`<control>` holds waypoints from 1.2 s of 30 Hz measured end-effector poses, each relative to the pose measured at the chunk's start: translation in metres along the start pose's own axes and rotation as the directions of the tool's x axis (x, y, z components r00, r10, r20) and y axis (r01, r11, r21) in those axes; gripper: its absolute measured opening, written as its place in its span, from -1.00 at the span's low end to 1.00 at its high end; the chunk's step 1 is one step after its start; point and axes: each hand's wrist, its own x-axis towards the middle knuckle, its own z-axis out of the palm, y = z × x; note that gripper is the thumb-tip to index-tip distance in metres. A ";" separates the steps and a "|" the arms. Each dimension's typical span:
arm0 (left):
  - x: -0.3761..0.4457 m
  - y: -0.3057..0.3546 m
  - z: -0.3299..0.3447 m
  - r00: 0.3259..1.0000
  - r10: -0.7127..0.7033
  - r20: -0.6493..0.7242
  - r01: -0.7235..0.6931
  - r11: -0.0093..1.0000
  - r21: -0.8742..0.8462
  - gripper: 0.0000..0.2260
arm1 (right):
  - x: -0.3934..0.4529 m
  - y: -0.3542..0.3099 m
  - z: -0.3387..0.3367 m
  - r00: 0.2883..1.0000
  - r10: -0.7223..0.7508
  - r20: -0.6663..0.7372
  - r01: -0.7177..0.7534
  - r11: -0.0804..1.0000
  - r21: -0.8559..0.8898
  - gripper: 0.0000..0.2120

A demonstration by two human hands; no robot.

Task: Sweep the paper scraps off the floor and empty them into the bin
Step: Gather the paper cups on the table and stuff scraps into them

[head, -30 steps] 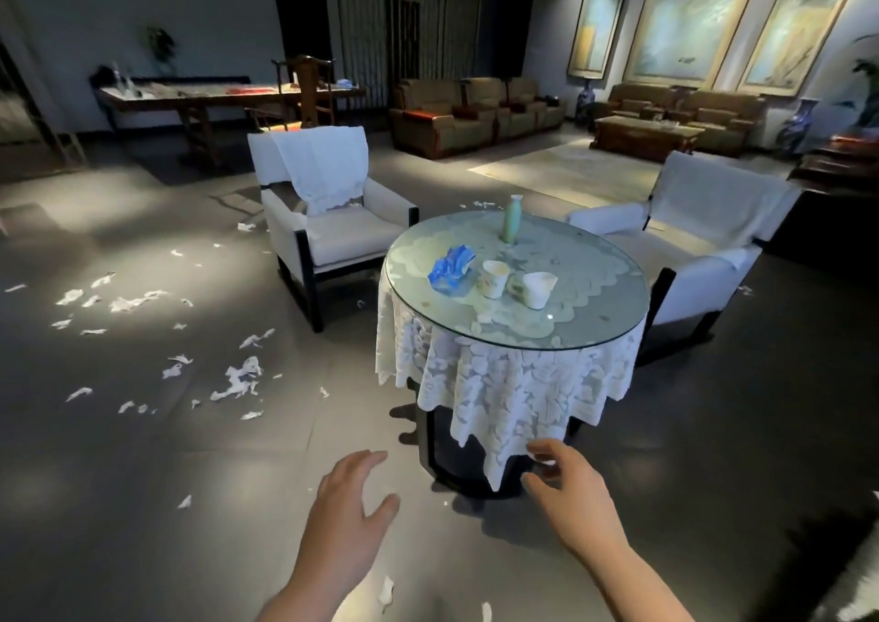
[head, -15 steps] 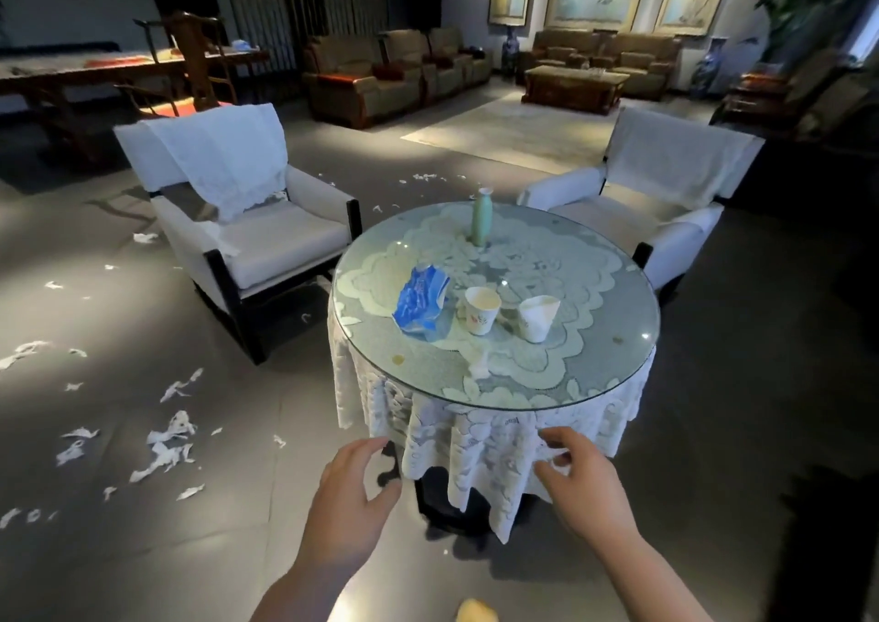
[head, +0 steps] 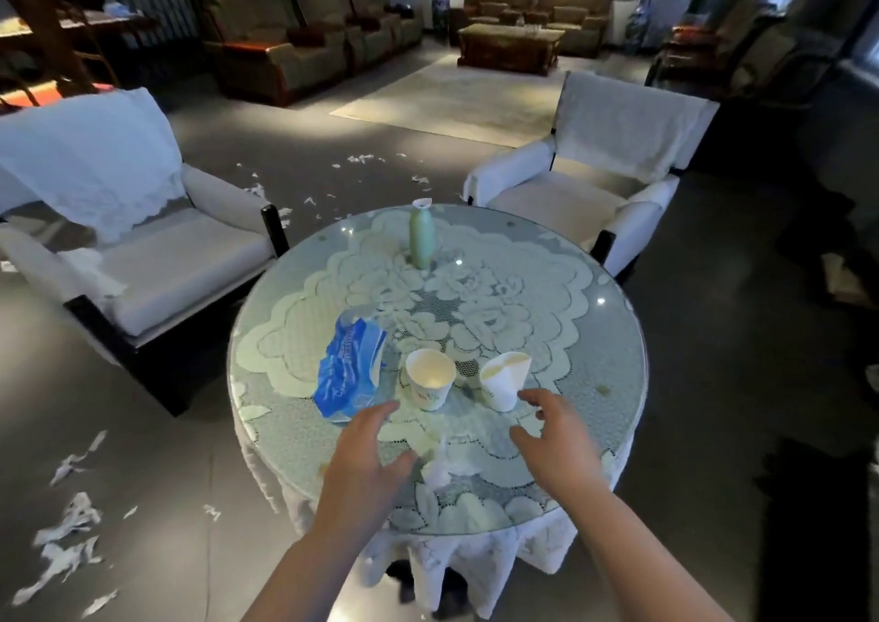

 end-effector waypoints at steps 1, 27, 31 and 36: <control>0.008 -0.001 0.003 1.000 -0.003 0.021 0.003 1.000 0.005 -0.50 | 0.007 0.000 0.003 1.000 0.006 0.001 -0.006 1.000 -0.019 -0.51; 0.154 -0.032 0.053 0.963 0.060 0.262 -0.005 0.979 -0.206 0.03 | 0.092 -0.022 0.076 0.904 0.345 -0.253 -0.342 0.938 0.055 0.00; 0.153 -0.037 0.057 0.961 0.037 0.273 0.024 0.976 -0.217 0.00 | 0.084 -0.023 0.071 0.874 0.370 -0.314 -0.358 0.929 0.097 -0.16; 0.150 -0.032 0.055 0.955 -0.009 0.297 0.083 0.969 -0.235 -0.10 | 0.072 -0.048 0.048 0.846 0.332 -0.418 -0.138 0.892 0.430 -0.23</control>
